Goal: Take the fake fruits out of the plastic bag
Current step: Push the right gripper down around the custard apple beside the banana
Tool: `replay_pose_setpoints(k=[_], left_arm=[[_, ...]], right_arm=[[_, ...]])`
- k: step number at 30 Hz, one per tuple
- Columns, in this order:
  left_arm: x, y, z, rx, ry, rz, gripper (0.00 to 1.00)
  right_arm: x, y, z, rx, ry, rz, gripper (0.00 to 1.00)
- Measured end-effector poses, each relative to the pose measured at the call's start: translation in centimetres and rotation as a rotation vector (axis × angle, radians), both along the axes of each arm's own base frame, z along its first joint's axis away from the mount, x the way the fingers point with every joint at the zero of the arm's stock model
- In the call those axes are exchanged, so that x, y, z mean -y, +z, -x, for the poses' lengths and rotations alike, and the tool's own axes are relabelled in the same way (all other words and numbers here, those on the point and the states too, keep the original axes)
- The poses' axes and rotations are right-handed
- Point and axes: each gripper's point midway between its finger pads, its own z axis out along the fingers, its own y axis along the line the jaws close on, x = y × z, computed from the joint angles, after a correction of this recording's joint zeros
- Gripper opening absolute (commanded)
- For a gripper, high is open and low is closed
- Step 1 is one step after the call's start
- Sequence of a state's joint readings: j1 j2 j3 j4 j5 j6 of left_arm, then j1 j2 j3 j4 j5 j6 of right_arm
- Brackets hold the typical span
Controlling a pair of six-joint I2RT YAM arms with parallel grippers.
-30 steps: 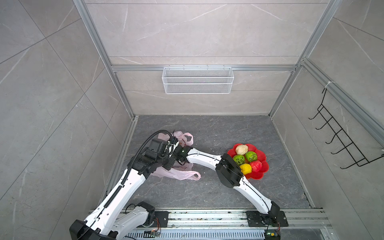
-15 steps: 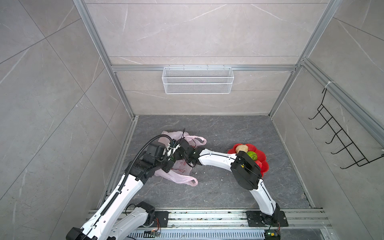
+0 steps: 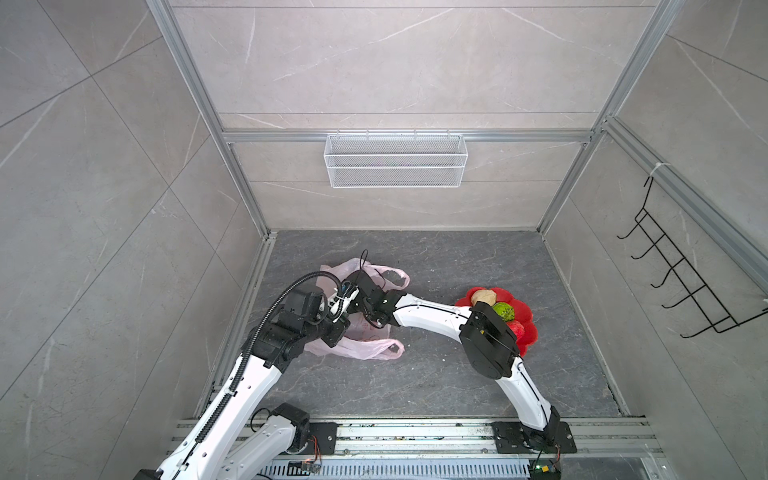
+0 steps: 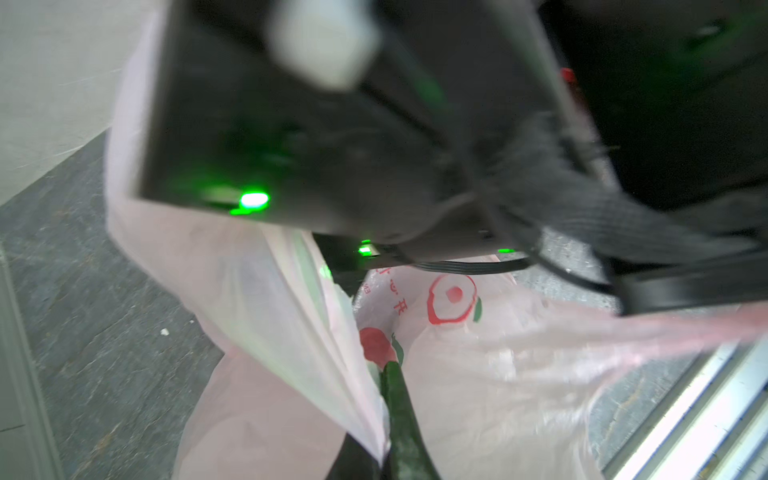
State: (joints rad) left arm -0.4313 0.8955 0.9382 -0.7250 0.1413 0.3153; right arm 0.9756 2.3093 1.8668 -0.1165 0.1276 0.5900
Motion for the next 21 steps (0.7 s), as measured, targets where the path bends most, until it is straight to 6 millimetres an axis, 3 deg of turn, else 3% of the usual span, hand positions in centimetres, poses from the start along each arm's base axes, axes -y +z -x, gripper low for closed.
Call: replay_pose_setpoints(k=[5, 15, 21], left_arm=[[0.3, 0.0, 0.1, -0.008, -0.013, 0.011, 0.0], [0.3, -0.1, -0.1, -0.001, -0.008, 0.014, 0.0], [0.1, -1.3, 0.0, -0.018, -0.004, 0.003, 0.0]], right_arm=[[-2.0, -0.5, -0.9, 0.002, 0.024, -0.011, 0.81], [-3.4, -3.3, -0.9, -0.042, 0.076, 0.038, 0.83], [-4.0, -4.4, -0.5, -0.064, 0.108, 0.03, 0.77]])
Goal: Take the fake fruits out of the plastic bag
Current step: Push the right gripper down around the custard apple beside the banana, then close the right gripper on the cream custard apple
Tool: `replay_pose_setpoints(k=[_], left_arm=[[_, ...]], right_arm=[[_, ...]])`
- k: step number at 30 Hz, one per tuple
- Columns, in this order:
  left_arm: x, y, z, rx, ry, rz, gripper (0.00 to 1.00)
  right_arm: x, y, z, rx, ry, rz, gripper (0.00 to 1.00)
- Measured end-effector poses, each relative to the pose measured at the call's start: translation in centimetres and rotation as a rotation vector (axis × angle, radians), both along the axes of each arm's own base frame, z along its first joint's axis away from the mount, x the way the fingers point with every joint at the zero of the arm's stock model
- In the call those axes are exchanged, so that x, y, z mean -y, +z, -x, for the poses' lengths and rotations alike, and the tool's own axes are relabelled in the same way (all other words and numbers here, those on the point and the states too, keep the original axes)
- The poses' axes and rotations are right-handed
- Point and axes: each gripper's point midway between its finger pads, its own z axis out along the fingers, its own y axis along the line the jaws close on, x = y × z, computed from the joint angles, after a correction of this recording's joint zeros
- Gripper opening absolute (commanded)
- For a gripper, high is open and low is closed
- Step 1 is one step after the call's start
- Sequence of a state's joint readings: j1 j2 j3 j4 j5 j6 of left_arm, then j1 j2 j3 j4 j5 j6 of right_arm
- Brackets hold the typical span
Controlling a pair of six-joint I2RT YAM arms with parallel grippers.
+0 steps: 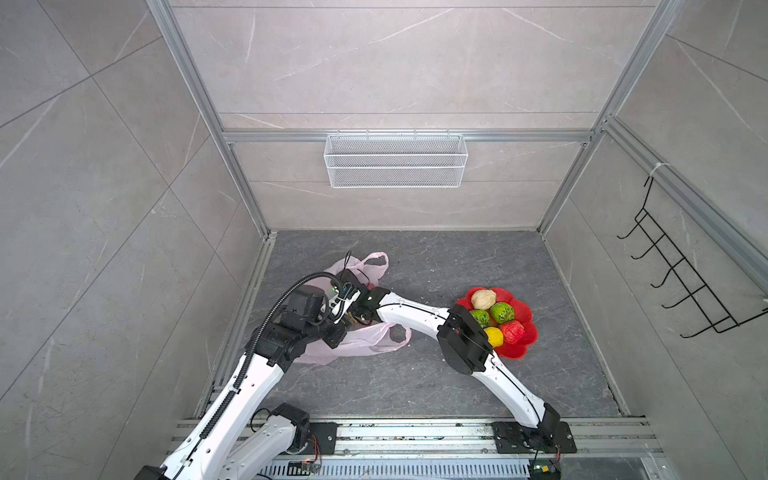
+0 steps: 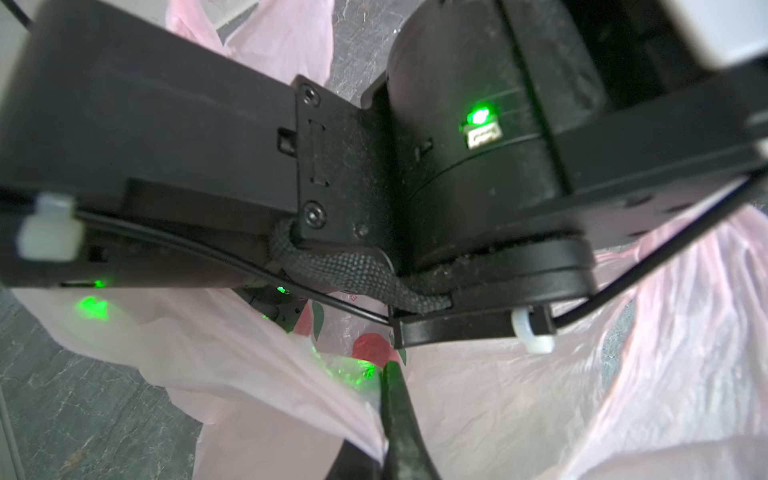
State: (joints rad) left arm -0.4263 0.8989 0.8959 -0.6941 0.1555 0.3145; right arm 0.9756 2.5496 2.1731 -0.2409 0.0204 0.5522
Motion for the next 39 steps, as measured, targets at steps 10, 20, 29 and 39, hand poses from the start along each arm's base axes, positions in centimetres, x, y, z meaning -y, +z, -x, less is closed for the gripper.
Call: replay_pose_setpoints(k=[10, 20, 29, 39], left_arm=[[-0.3, 0.1, -0.1, 0.017, 0.015, -0.008, 0.0], [-0.4, 0.4, -0.1, 0.03, 0.017, -0.004, 0.06], [-0.1, -0.4, -1.2, 0.017, 0.021, -0.025, 0.11], [0.9, -0.4, -4.0, 0.032, 0.002, -0.06, 0.13]], right_arm=[[-0.6, -0.7, 0.1, -0.014, 0.02, -0.031, 0.49], [0.6, -0.9, -0.5, -0.001, -0.001, -0.053, 0.26], [5.4, -0.9, -0.5, 0.009, -0.1, -0.021, 0.16], [12.2, -0.9, 1.8, 0.003, -0.245, 0.028, 0.13]])
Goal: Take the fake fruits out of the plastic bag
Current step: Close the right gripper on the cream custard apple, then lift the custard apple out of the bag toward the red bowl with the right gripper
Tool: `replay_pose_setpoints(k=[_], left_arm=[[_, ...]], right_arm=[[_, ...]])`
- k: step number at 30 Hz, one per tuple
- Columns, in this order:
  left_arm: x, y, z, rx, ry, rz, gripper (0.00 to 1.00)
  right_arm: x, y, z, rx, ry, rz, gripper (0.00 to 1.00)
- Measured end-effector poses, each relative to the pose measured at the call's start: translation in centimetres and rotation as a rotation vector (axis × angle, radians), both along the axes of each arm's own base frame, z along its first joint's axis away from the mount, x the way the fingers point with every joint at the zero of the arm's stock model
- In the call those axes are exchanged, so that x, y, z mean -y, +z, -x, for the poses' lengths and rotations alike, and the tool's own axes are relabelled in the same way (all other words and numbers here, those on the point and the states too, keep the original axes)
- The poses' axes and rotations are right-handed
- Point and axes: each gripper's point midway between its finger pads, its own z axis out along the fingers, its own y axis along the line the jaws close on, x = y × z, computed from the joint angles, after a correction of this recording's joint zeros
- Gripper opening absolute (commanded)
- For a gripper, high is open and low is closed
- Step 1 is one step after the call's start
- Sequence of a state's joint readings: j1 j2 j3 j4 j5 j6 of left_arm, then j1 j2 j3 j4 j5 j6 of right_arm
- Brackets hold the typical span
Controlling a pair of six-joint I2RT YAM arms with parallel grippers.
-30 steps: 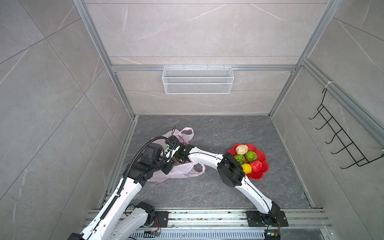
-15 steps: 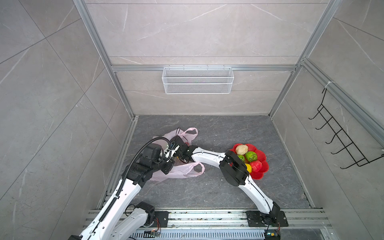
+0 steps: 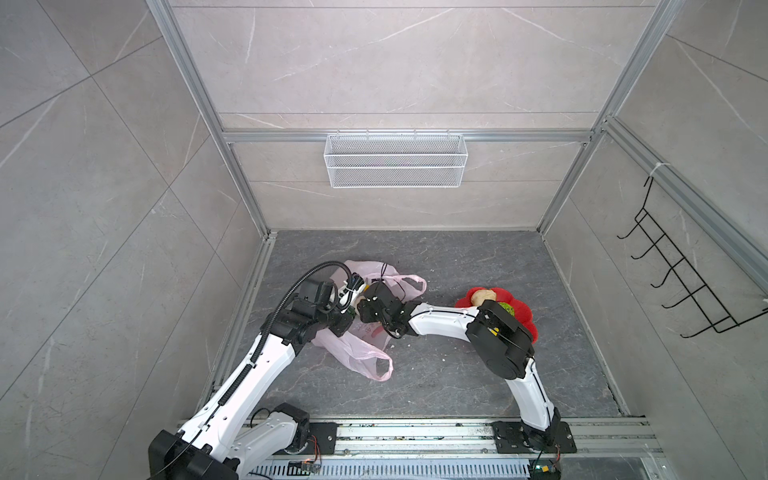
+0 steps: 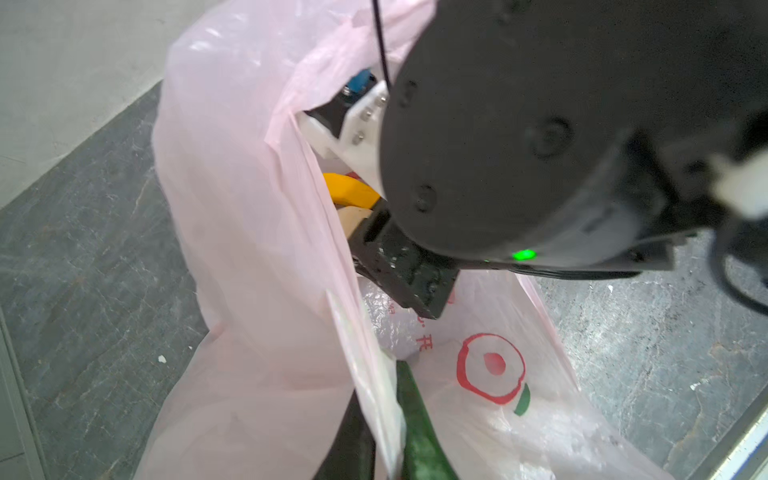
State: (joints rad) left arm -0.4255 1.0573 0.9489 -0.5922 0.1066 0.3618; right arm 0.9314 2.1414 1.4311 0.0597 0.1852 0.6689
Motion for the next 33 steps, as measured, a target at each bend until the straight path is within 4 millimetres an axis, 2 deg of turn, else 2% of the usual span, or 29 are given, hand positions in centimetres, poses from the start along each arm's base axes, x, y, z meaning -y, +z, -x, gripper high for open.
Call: replay_pose_setpoints(k=[3, 8, 11, 17, 21, 27, 33], left_arm=[[0.4, 0.6, -0.9, 0.022, -0.009, 0.0, 0.13], [0.8, 1.1, -1.7, 0.038, -0.01, 0.006, 0.13], [0.8, 1.2, -1.8, 0.044, -0.008, 0.01, 0.14], [0.8, 1.6, -2.2, 0.053, 0.018, 0.028, 0.14], [0.6, 1.8, -2.6, 0.051, 0.066, 0.053, 0.13], [0.5, 1.8, -3.3, 0.035, 0.144, 0.096, 0.12], [-0.2, 1.6, -4.2, 0.024, 0.244, 0.122, 0.05]], right_arm=[[0.8, 0.0, 0.4, -0.007, -0.019, 0.0, 0.13], [0.7, 0.9, 0.7, -0.007, -0.007, -0.023, 0.14], [0.3, 2.5, 1.0, -0.005, 0.016, -0.057, 0.14], [-0.5, 7.0, 2.1, 0.003, 0.082, -0.145, 0.14], [-0.5, 9.2, 3.3, -0.012, 0.124, -0.175, 0.14], [-0.3, 11.1, 5.8, -0.04, 0.194, -0.168, 0.14], [1.1, 12.8, 8.9, -0.073, 0.26, -0.164, 0.14]])
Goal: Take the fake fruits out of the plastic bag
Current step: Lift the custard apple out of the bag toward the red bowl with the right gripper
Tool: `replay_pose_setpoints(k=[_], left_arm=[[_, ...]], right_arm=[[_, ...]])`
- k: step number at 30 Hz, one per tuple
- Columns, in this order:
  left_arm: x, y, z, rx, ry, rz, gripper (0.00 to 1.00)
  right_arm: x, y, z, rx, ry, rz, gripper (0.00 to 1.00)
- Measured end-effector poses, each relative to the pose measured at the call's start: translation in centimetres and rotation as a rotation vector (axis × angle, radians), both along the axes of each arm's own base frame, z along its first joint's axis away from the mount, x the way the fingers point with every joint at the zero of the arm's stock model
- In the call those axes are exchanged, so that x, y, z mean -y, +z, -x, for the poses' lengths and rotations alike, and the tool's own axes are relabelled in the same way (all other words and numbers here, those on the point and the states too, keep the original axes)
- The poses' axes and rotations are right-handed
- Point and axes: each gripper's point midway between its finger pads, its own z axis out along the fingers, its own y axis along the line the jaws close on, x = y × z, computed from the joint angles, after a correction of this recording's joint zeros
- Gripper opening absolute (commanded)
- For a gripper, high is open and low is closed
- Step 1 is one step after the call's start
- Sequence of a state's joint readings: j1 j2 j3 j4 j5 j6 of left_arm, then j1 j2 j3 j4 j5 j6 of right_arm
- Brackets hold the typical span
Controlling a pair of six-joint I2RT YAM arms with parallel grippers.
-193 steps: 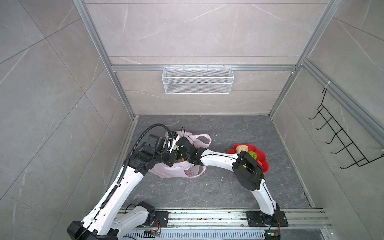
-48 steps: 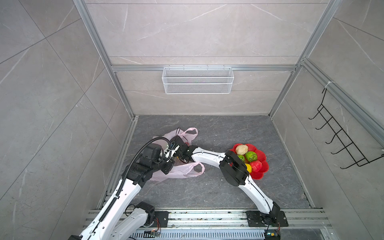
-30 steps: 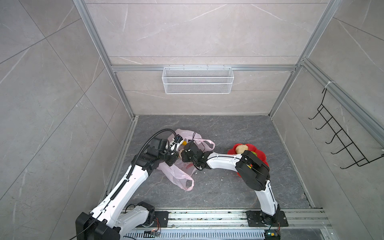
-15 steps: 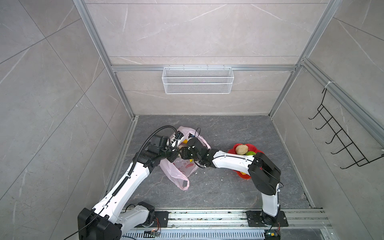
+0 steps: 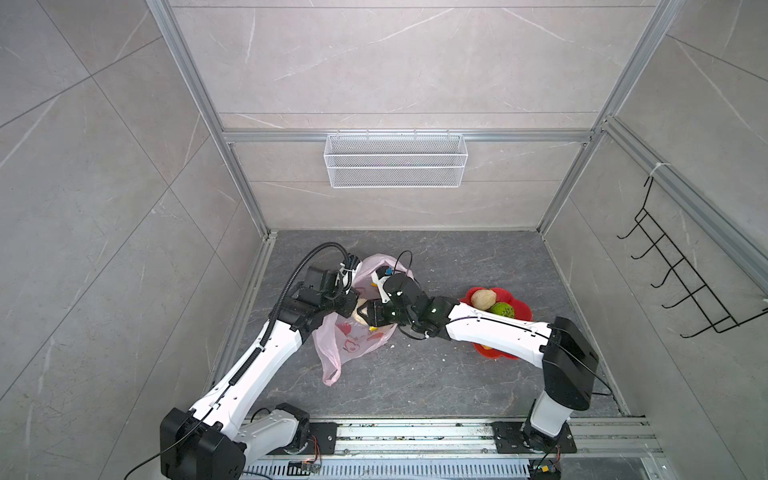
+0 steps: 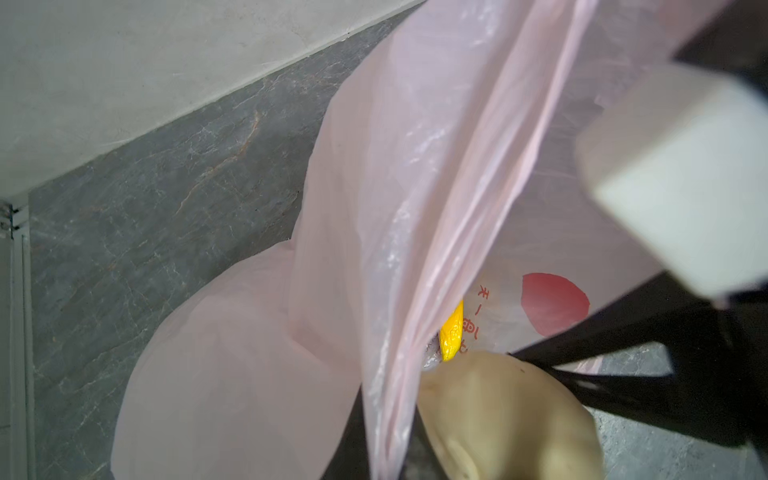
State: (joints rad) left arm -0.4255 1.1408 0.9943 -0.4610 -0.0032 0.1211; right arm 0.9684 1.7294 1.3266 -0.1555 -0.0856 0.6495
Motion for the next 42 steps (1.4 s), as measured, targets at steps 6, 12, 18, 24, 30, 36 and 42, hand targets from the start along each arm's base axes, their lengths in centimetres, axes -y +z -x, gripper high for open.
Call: replay_pose_setpoints(k=[6, 12, 18, 24, 30, 36, 42], left_arm=[[-0.8, 0.3, -0.5, 0.006, 0.079, 0.016, 0.04], [-1.3, 0.5, -0.7, 0.011, 0.129, 0.029, 0.03], [-1.9, 0.5, -0.9, 0.013, 0.177, 0.03, 0.03], [-2.3, 0.6, -1.0, 0.018, 0.209, 0.03, 0.03], [-2.3, 0.7, -1.0, 0.016, 0.221, 0.043, 0.03], [-2.6, 1.6, -0.3, 0.024, 0.241, 0.075, 0.03], [-3.6, 2.3, 0.2, 0.036, 0.297, 0.089, 0.02]], right_arm=[[1.0, 0.2, 0.9, -0.004, 0.025, 0.036, 0.14], [1.5, -0.2, 1.5, -0.001, 0.064, 0.077, 0.14], [1.4, 2.3, 2.3, 0.033, 0.13, 0.06, 0.14], [2.5, 6.6, 2.8, 0.111, 0.157, 0.019, 0.14], [3.8, 8.8, 2.3, 0.148, 0.142, -0.01, 0.14], [4.0, 9.4, 1.7, 0.161, 0.127, -0.029, 0.14], [3.3, 10.6, 1.6, 0.172, 0.133, -0.092, 0.14]])
